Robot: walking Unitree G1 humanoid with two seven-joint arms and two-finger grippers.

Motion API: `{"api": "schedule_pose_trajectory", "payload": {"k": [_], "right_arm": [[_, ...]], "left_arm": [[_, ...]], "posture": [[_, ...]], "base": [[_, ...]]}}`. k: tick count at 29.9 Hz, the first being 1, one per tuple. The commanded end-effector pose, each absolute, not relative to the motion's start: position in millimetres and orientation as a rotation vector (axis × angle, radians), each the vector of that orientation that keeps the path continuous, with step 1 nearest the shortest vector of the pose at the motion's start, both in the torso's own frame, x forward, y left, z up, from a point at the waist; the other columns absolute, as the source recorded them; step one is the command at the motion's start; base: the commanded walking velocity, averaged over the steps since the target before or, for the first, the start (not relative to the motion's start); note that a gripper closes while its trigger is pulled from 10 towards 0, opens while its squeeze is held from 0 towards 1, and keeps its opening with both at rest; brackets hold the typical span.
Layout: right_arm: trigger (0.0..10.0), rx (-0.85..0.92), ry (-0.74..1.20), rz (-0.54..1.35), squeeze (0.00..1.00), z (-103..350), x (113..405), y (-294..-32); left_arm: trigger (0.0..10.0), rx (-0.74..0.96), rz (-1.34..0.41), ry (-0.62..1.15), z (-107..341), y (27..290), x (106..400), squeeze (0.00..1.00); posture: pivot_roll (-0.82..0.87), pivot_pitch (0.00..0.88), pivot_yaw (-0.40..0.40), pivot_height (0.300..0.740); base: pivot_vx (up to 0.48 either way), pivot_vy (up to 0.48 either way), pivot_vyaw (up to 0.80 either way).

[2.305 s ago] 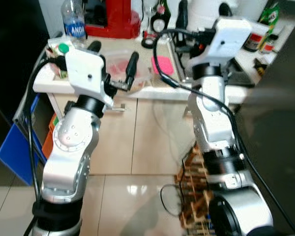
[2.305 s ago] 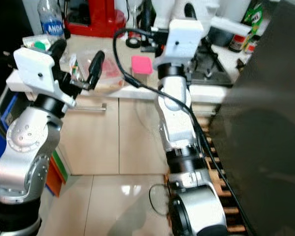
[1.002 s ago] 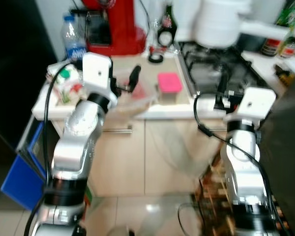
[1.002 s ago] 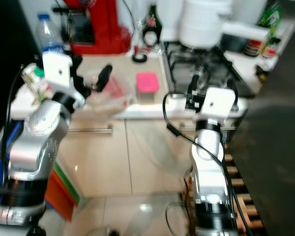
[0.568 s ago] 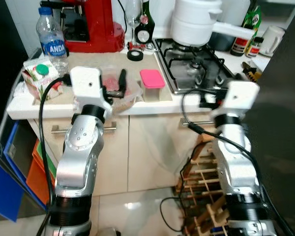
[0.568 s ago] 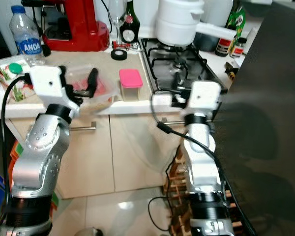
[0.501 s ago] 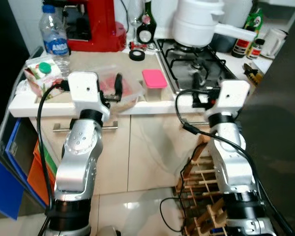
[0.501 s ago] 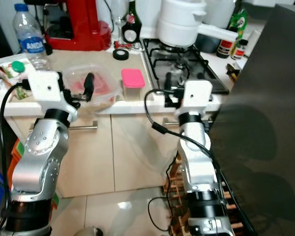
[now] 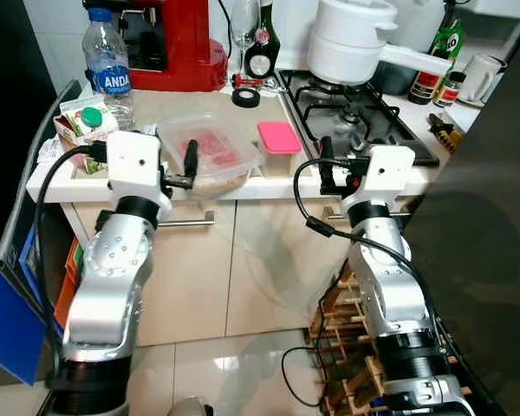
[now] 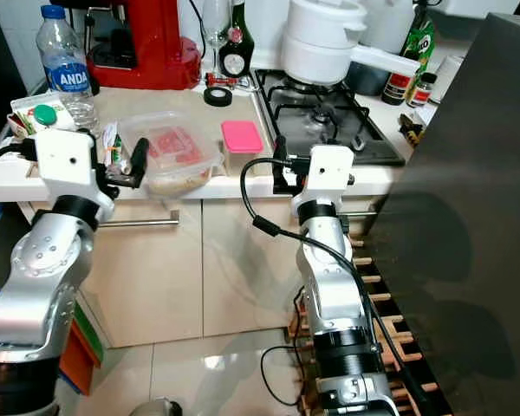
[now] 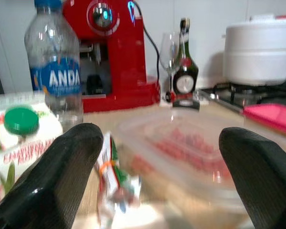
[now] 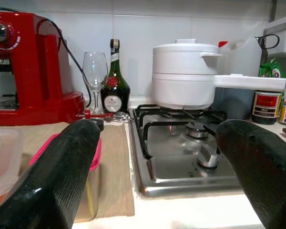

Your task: Restocking fridge

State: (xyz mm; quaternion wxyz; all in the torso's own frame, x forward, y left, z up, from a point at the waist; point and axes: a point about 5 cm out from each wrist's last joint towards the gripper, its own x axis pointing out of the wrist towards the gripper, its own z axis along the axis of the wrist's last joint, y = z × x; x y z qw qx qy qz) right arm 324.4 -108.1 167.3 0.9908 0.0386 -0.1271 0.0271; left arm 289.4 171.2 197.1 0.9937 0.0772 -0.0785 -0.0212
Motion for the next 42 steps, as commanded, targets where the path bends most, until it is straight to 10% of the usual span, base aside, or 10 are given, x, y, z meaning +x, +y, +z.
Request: {"api": "schedule_pose_trajectory", "payload": {"k": [1, 42], "right_arm": [[10.0, 0.082, -0.255, 0.058, 0.03, 169, 327, -108], [10.0, 0.030, -0.218, -0.068, 0.02, 153, 324, -144]], "left_arm": [[10.0, 0.147, -0.060, -0.167, 200, 167, 288, 0.00], [10.0, 0.048, -0.134, -0.011, 153, 130, 320, 0.00]], "posture": [[0.17, 0.000, -0.068, 0.740], [-0.05, 0.000, 0.045, 0.740]], "base": [[0.000, 0.480, 0.00], [0.000, 0.047, 0.00]]}}
